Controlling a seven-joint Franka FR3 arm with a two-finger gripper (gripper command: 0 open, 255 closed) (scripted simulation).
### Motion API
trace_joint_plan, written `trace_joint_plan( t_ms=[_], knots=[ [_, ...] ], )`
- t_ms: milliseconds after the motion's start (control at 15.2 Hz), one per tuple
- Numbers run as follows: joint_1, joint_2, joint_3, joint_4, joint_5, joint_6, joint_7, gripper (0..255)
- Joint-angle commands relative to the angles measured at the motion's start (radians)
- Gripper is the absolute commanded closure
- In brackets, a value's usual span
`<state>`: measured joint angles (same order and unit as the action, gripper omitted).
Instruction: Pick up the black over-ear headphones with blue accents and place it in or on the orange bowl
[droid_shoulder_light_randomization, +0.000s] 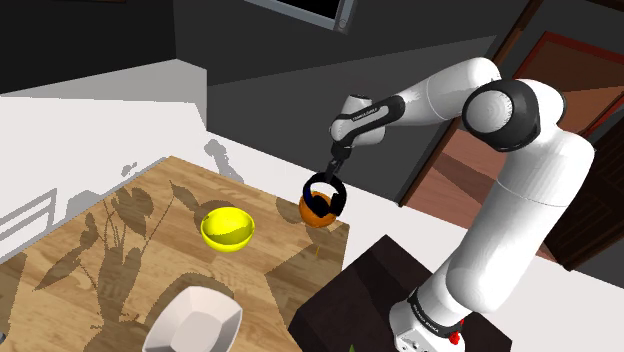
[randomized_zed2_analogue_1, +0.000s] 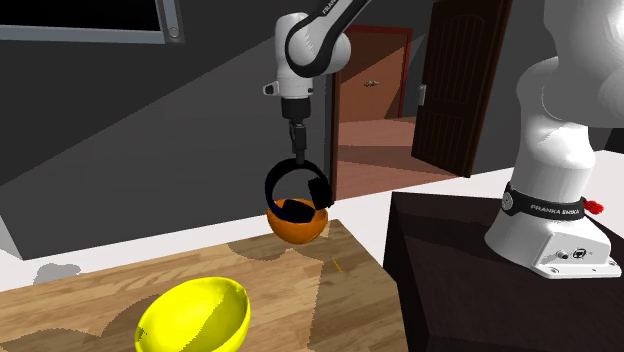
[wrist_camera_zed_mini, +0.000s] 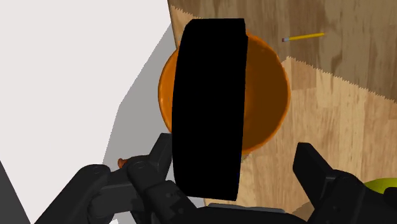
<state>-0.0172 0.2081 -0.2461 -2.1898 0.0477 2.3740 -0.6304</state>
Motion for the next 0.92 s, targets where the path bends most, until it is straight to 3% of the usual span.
trace_joint_plan(
  t_ms=[0,132,396,858],
  knots=[
    [0.000,0.000,0.000,0.000,0.000,0.000,0.000,0],
    [0.000,0.000,0.000,0.000,0.000,0.000,0.000,0],
    [0.008,-0.081,-0.007,0.039,-0.029,-0.117,0.020,0],
    [0.007,-0.081,-0.007,0.039,-0.029,-0.117,0.020,0]
  ],
)
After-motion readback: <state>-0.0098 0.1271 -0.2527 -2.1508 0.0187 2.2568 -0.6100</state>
